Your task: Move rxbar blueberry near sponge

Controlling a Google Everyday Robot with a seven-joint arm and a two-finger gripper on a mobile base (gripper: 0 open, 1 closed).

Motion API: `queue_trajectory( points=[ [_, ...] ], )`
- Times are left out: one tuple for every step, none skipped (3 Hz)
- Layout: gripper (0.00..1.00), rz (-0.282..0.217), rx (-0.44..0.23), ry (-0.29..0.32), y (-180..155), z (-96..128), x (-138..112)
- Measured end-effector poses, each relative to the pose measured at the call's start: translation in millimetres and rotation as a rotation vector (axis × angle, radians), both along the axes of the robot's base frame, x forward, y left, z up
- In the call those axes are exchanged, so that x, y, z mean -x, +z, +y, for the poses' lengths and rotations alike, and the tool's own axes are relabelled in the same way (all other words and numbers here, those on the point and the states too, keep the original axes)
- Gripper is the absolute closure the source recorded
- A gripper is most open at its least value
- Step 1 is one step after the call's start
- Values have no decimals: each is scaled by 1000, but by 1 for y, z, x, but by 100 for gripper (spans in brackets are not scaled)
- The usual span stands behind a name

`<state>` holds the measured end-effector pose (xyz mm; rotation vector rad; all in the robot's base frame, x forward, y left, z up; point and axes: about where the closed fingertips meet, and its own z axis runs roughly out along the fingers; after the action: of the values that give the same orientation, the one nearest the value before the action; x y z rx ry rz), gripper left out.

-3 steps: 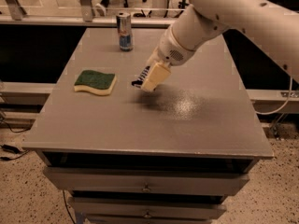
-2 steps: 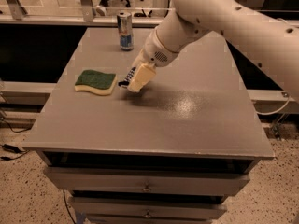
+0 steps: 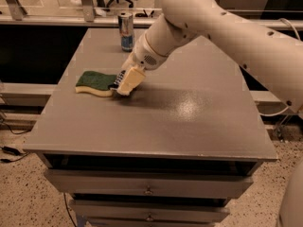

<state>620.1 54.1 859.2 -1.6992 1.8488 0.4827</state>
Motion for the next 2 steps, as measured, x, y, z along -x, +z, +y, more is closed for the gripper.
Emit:
queue_trajectory(
  points=[
    [42,3,-8,6,-4,5,-1],
    [9,4,-14,13,-6,7,0]
  ],
)
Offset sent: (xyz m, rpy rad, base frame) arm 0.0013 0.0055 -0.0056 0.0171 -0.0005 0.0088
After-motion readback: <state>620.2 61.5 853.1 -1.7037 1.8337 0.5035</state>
